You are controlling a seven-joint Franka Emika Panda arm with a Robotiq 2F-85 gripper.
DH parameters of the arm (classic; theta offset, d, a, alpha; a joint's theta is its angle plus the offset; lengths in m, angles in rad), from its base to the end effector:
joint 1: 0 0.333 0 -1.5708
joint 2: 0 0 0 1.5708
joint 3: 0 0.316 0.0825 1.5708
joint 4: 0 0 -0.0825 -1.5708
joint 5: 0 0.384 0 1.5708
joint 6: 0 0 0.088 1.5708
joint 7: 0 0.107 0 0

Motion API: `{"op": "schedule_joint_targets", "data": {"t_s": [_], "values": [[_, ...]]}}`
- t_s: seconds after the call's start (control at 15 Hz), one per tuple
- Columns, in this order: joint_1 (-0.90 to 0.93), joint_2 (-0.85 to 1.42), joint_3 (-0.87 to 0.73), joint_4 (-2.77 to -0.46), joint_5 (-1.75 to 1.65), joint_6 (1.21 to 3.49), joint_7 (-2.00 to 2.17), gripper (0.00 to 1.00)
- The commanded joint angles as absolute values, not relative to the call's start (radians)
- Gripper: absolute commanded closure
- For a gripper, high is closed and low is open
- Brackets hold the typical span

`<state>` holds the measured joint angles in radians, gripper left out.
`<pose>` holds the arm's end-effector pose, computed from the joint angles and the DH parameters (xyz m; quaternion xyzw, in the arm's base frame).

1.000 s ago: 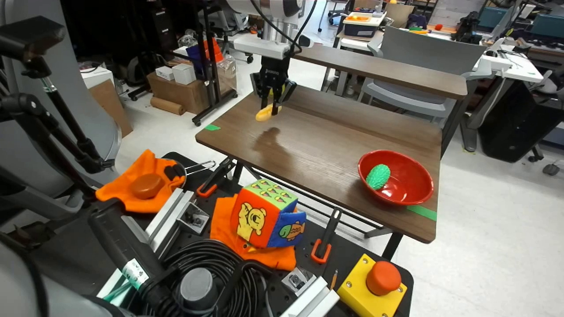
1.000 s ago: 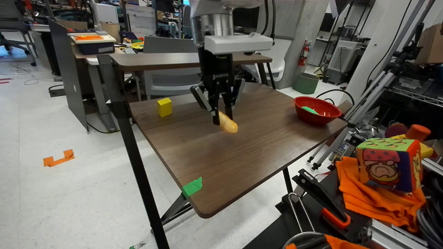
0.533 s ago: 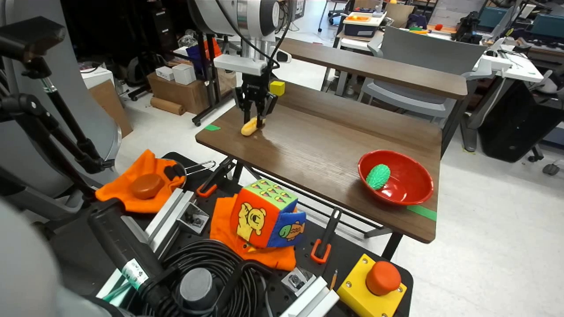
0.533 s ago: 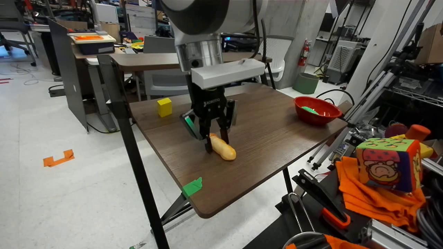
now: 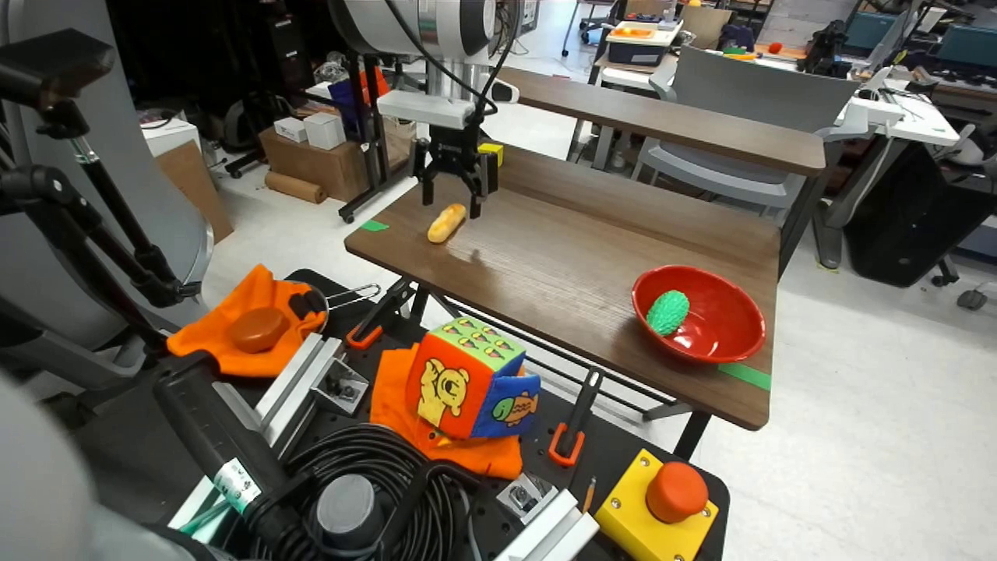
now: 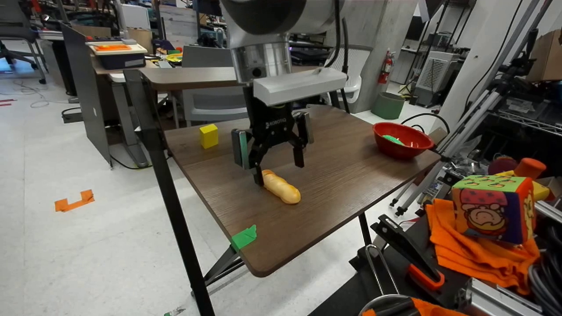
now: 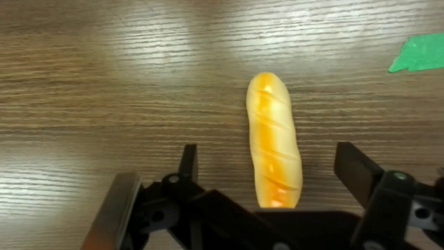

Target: Pick up the toy from the table and move it to the left.

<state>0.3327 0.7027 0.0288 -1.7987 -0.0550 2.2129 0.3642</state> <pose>0.5777 0.2159 0.1347 0.9895 0.0161 -0.1306 0.0600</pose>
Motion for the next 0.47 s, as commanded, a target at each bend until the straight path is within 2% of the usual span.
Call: {"op": "schedule_joint_targets", "data": {"t_s": [0.0, 0.07, 0.13, 0.4], "values": [[0.218, 0.491, 0.072, -2.005, 0.048, 2.297, 0.290, 0.00], [0.189, 0.452, 0.072, -2.025, 0.090, 2.274, 0.283, 0.00], [0.253, 0.563, 0.051, -1.920, 0.020, 2.254, 0.326, 0.00], [0.187, 0.462, 0.058, -1.999, 0.068, 2.254, 0.289, 0.00]]}}
